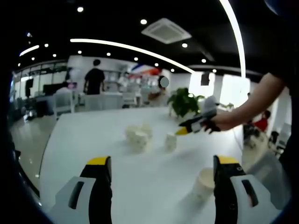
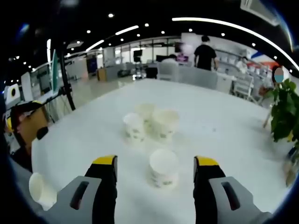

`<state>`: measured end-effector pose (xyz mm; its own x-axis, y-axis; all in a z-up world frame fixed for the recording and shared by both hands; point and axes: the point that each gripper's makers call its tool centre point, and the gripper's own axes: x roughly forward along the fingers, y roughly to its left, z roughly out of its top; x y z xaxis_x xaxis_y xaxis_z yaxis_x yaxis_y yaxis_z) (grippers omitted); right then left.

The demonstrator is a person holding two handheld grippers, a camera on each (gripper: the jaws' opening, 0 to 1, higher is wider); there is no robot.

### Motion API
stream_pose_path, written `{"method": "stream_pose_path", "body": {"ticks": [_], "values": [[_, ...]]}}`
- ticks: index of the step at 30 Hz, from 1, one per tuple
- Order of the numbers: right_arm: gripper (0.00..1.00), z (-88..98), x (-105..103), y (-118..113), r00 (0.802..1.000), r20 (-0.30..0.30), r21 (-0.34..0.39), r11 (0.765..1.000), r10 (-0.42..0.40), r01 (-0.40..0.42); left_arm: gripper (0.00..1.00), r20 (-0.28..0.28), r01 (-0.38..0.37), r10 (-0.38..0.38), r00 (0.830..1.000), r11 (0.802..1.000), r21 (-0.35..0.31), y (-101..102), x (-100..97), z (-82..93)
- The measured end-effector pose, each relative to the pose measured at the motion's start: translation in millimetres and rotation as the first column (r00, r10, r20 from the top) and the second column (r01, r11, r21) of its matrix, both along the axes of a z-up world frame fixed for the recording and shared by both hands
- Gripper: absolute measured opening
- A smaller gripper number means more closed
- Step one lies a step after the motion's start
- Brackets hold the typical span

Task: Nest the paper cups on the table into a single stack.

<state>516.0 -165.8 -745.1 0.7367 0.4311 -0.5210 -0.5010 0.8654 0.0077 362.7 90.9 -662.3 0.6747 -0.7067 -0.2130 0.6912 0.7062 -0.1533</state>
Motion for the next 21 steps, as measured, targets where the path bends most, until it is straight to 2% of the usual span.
{"method": "stream_pose_path", "body": {"ticks": [2, 9, 21], "values": [[0.62, -4.1, 2, -1, 1.000, -0.004, -0.014, 1.000, 0.004, -0.005, 0.88, 0.003, 0.001, -0.001, 1.000, 1.000, 0.000, 0, -0.4, 1.7], [0.58, -13.0, 11, -3, 0.999, -0.042, 0.007, 1.000, -0.022, 0.023, 0.88, 0.006, 0.002, -0.002, 1.000, 1.000, 0.001, 0, 2.8, 2.8], [0.54, -26.3, 21, 0, 0.997, -0.073, -0.035, 0.999, 0.010, -0.012, 0.88, -0.005, 0.004, -0.004, 1.000, 1.000, 0.004, 0, 2.1, -1.0]]}}
